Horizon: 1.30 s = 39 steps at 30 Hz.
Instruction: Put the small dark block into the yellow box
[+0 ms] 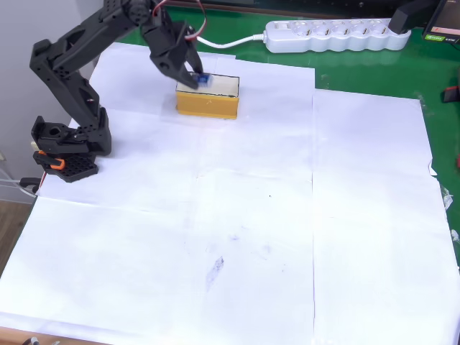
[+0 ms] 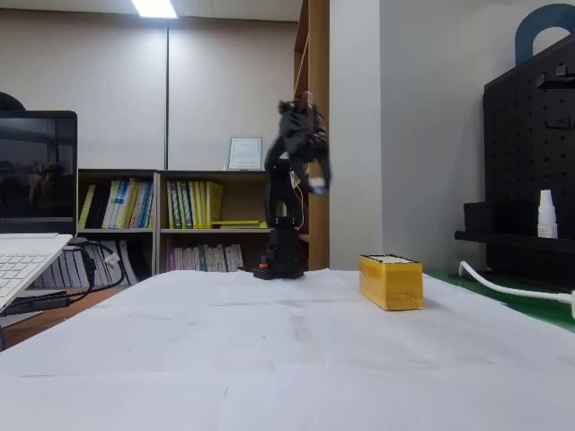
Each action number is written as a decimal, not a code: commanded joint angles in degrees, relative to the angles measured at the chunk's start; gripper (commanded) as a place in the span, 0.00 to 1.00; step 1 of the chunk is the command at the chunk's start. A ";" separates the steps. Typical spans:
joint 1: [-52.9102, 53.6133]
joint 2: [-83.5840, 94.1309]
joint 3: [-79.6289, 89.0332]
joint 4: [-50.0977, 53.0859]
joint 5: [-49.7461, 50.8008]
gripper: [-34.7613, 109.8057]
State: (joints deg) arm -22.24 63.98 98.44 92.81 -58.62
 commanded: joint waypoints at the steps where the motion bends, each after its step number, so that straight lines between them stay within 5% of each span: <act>1: -6.24 -0.09 -1.93 -5.98 0.44 0.24; 19: -12.66 22.68 -3.34 -20.48 -3.78 0.24; 26: -13.10 23.73 -4.39 -20.13 -4.57 0.44; 39: -4.22 -1.76 -3.08 -20.21 -11.95 0.49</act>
State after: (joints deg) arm -29.71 73.48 92.37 72.07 -68.12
